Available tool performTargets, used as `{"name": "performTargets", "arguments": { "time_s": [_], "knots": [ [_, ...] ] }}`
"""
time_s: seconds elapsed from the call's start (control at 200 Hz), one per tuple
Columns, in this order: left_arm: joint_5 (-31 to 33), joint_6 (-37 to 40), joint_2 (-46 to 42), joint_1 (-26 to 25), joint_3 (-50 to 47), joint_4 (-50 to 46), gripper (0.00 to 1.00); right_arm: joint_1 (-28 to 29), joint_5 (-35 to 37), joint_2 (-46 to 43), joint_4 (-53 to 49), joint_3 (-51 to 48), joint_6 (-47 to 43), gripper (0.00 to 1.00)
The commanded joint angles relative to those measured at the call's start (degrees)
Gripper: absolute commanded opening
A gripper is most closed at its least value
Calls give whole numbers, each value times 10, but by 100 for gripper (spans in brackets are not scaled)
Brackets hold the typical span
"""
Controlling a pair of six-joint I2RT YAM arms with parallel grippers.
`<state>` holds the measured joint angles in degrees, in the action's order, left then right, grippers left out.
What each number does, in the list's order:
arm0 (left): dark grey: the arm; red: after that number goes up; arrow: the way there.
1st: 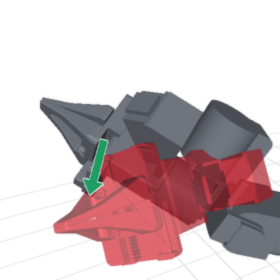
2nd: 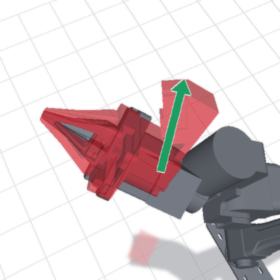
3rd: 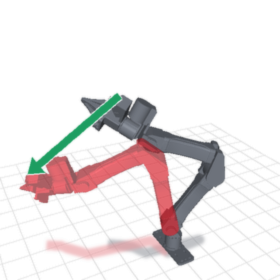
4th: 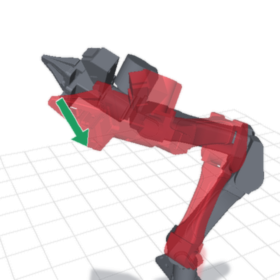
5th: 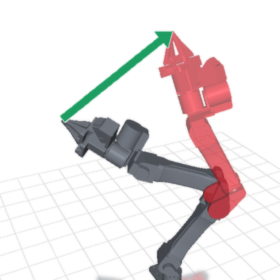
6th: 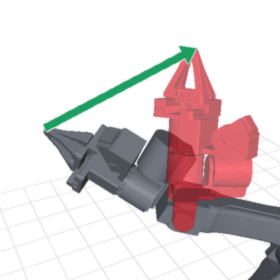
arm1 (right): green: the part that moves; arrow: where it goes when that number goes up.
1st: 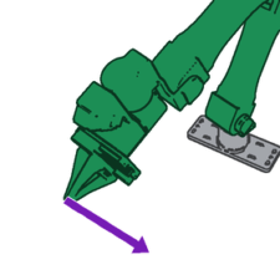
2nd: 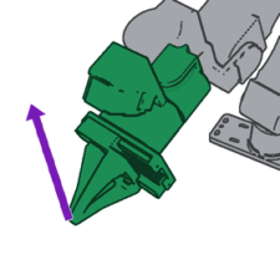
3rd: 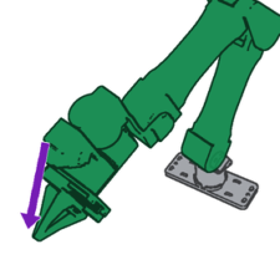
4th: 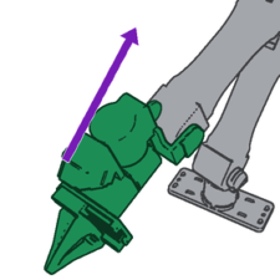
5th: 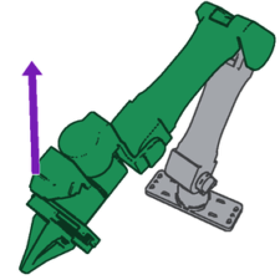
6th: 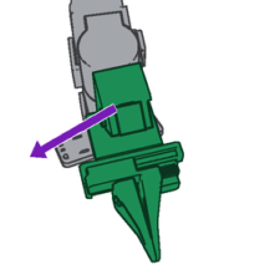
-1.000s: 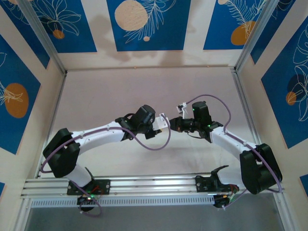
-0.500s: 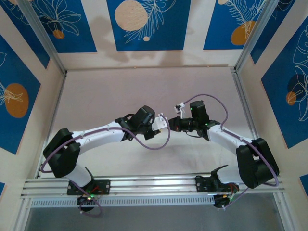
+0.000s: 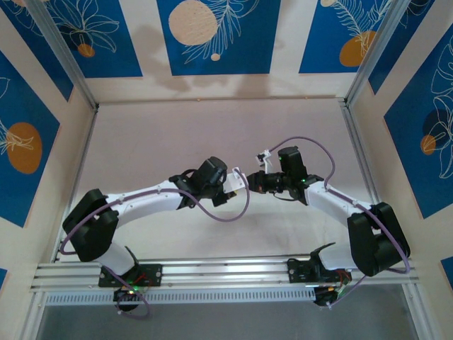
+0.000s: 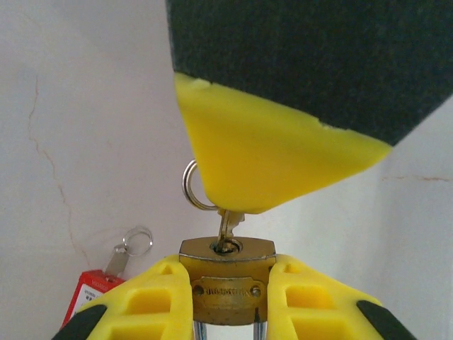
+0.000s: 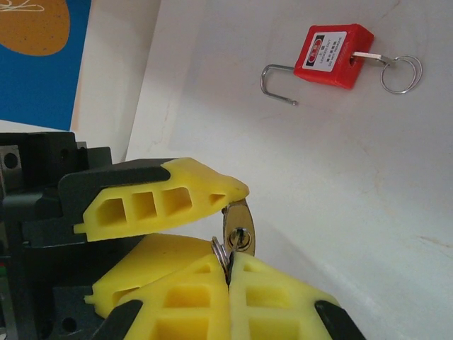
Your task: Unlock with the key
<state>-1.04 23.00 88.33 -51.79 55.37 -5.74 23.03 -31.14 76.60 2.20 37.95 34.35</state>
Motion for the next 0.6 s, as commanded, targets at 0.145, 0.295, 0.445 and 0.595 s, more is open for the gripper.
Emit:
{"name": "performTargets", "arguments": {
  "time_s": [0.145, 0.295, 0.445, 0.595],
  "knots": [
    [-64, 17, -43, -30, -44, 223, 9, 12, 65, -30, -99, 31, -44, 0],
    [-56, 24, -39, -30, -53, 228, 10, 11, 87, -42, -128, 41, -58, 0],
    [-50, 23, -40, -30, -64, 235, 11, 11, 95, -45, -137, 44, -63, 0],
    [-38, 28, -42, -31, -69, 234, 11, 10, 109, -52, -148, 46, -68, 0]
  ]
}}
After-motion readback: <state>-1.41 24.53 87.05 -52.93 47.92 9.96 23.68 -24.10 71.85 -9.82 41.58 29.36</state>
